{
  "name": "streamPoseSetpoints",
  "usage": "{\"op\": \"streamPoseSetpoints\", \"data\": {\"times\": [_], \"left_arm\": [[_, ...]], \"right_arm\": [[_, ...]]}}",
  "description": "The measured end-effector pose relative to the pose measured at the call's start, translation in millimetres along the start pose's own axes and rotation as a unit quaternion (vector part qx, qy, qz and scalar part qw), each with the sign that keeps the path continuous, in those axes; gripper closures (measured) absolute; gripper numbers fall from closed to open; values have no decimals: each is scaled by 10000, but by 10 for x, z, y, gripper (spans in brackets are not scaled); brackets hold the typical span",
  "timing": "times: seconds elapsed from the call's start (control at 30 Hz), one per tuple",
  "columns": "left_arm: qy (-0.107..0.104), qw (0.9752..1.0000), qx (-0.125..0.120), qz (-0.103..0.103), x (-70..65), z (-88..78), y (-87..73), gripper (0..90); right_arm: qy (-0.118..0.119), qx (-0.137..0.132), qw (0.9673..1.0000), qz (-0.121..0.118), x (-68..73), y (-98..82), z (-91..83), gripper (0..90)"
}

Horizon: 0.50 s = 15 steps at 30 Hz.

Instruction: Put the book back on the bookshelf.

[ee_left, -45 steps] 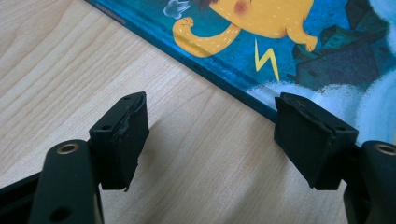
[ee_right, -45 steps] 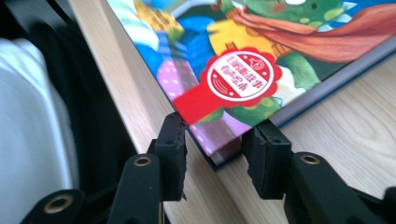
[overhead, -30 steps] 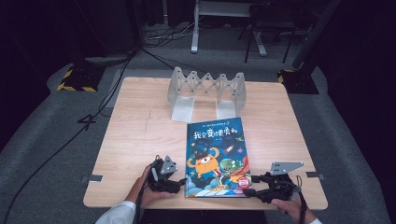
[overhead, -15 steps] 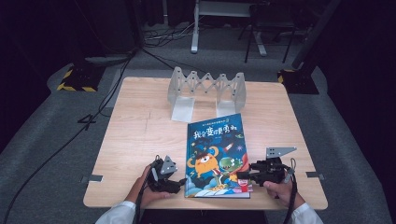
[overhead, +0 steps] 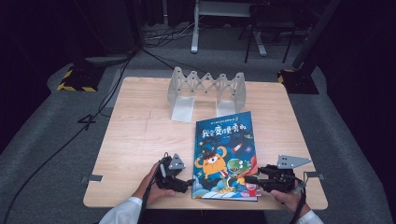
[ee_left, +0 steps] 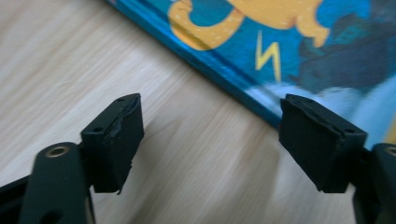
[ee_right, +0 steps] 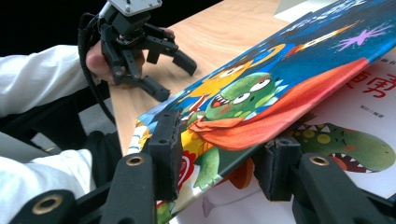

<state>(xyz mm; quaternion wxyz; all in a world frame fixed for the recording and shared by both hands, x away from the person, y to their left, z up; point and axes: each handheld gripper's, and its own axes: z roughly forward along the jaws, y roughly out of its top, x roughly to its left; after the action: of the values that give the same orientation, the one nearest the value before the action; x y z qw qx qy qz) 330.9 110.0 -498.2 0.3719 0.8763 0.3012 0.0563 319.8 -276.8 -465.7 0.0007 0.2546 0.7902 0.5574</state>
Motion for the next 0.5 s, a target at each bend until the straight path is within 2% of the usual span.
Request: {"op": "streamPoseSetpoints", "data": {"times": [0.03,0.07,0.1,0.13,0.17,0.2,0.23,0.27,0.3,0.37,0.4,0.5], "left_arm": [[0,10000,0,0,0,0,0,236],[-336,9993,-46,-127,9,14,24,226],[-605,9981,-6,-126,7,25,40,203],[-605,9981,-6,-126,7,25,40,196],[-740,9972,57,-47,-21,43,54,188],[-756,9971,94,21,-45,57,62,176],[-680,9974,115,185,-102,96,92,161],[-680,9974,115,185,-102,96,92,161],[-808,9966,79,159,-111,112,117,161],[-718,9972,72,178,-118,125,156,147],[-694,9975,31,149,-109,125,166,148],[-699,9971,-242,-163,-13,109,200,166]], "right_arm": [[-36,-14,10000,-26,5,1,-13,568],[-88,-55,9999,-89,10,1,-27,568],[-99,-66,9999,-126,15,1,-33,569],[-99,-66,9999,-126,15,1,-33,569],[-124,-104,9997,-201,29,3,-33,570],[-128,-114,9996,-225,34,5,-32,570],[-131,-114,9995,-249,37,8,-32,570],[-131,-114,9995,-249,37,8,-32,570],[-134,-128,9995,-255,41,9,-30,570],[-140,-145,9993,-305,51,10,-32,570],[-146,-151,9992,-338,54,12,-33,570],[-130,-158,9990,-399,57,16,-29,570]]}}
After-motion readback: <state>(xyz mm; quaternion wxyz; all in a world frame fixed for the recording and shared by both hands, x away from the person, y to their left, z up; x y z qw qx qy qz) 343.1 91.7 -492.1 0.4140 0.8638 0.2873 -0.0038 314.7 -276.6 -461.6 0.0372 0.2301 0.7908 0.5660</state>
